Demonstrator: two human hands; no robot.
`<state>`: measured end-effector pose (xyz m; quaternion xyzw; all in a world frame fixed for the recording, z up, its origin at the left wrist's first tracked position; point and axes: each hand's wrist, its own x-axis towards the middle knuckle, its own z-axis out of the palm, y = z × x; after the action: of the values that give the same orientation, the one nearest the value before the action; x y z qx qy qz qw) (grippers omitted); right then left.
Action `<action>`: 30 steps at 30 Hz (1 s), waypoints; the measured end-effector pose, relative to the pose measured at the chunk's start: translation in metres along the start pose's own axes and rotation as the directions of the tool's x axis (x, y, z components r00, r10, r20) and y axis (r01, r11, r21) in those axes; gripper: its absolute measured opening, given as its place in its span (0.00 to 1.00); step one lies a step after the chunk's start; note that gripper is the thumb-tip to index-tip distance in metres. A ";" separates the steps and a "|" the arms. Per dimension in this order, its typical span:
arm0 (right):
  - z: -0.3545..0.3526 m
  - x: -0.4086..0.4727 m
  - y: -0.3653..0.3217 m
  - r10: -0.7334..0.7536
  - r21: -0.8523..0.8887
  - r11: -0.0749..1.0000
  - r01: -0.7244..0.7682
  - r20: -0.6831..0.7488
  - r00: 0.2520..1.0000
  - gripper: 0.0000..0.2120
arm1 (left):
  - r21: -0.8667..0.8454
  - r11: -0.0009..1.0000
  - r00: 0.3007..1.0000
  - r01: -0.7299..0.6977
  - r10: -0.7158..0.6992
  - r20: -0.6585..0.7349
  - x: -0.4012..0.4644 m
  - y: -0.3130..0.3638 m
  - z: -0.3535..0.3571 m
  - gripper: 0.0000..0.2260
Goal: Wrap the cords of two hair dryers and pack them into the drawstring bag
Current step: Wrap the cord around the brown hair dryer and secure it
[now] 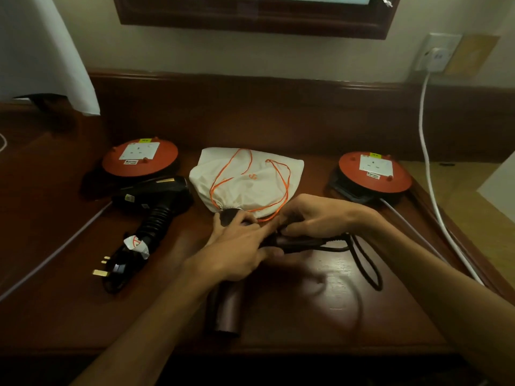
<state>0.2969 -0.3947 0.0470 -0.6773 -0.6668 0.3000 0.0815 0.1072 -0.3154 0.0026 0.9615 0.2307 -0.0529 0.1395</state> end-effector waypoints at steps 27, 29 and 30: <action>0.112 -0.076 -0.018 0.048 -0.203 0.966 -0.158 -0.463 0.885 0.12 | -0.319 0.945 0.930 0.077 -0.183 -0.319 -0.007 -0.013 0.014 0.29; 0.118 -0.074 -0.008 0.002 -0.157 0.983 -0.092 -0.497 0.868 0.13 | -0.376 0.921 0.910 0.102 -0.239 -0.338 -0.010 -0.009 0.015 0.34; 0.121 -0.073 -0.005 -0.015 -0.136 0.989 -0.064 -0.514 0.858 0.14 | -0.384 0.916 0.899 0.115 -0.260 -0.351 -0.011 -0.007 0.016 0.35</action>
<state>0.2352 -0.4990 -0.0258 -0.7454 -0.6326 0.0595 0.2017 0.0934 -0.3187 -0.0123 0.8840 0.3526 0.1712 0.2547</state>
